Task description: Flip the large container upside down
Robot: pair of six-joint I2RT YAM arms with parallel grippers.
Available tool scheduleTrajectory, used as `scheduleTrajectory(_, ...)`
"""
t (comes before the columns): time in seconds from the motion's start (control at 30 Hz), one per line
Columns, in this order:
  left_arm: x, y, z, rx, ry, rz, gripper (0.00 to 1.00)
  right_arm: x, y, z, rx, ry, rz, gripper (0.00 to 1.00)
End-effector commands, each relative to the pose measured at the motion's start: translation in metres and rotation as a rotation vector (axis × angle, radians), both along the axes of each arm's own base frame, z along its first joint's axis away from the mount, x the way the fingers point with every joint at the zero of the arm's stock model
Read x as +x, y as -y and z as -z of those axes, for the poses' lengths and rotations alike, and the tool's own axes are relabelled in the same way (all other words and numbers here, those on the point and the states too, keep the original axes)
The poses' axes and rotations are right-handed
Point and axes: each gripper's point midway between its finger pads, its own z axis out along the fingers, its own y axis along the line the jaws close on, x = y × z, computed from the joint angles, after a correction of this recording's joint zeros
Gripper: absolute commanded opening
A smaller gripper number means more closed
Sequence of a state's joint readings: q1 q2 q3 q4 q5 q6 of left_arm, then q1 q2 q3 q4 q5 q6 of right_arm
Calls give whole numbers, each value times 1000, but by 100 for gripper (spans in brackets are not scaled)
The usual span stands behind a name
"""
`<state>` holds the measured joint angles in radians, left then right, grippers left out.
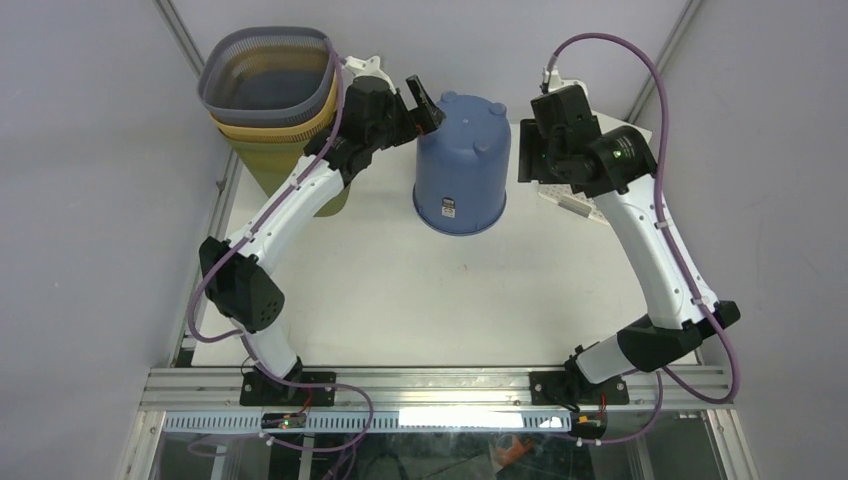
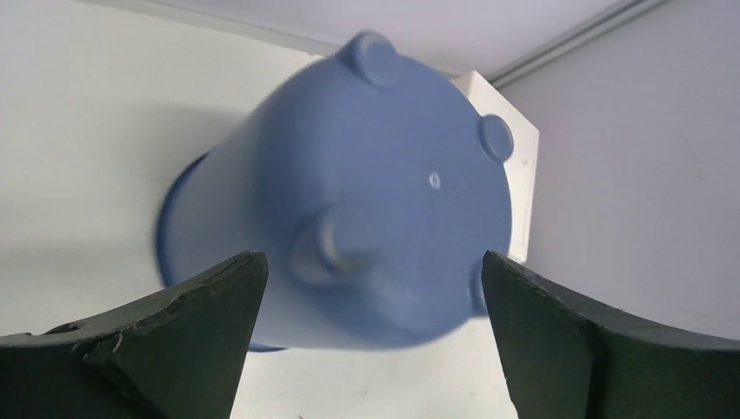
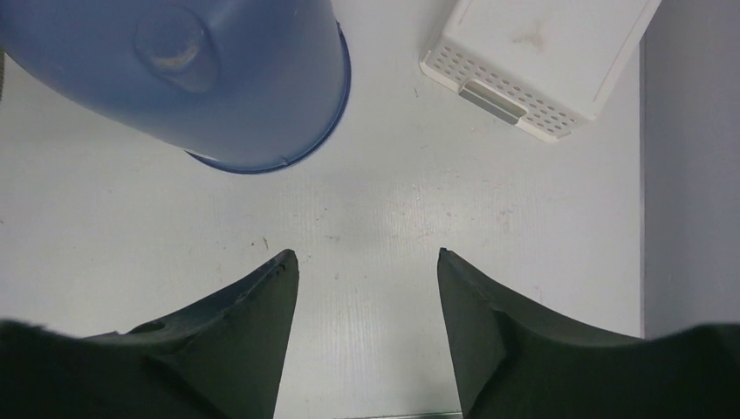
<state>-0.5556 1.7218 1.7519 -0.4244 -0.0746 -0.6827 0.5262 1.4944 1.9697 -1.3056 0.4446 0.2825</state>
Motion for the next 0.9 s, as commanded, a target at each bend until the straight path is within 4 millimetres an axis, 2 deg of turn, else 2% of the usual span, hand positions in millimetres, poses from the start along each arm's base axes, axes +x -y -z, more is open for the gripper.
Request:
scheduleTrajectory(0.0, 27, -13, -28, 33, 100, -67, 99, -16, 10, -21, 34, 58, 12, 64)
scheduleTrajectory(0.17, 64, -17, -38, 36, 173, -62, 99, -22, 13, -20, 47, 57, 21, 65)
scheduleTrajectory(0.27, 86, -10, -27, 18, 176, 30, 99, -27, 11, -16, 70, 50, 16, 66)
scheduleTrajectory(0.4, 102, 11, -8, -41, 156, 211, 99, -34, 15, -10, 67, 40, 22, 66)
scheduleTrajectory(0.47, 97, 33, 3, -83, 149, 353, 99, -36, 18, -8, 56, 36, 23, 66)
scheduleTrajectory(0.53, 82, 52, 15, -132, 124, 503, 99, -38, 25, -7, 31, 35, 45, 66)
scheduleTrajectory(0.6, 67, 63, 26, -147, 90, 585, 98, -40, 31, -6, 18, 40, 64, 67)
scheduleTrajectory(0.73, 30, 83, 35, -96, 90, 649, 99, -41, 33, -9, 58, 46, 52, 74)
scheduleTrajectory(0.87, -10, 100, 48, -83, 18, 638, 99, -41, 37, -8, 63, 16, 55, 75)
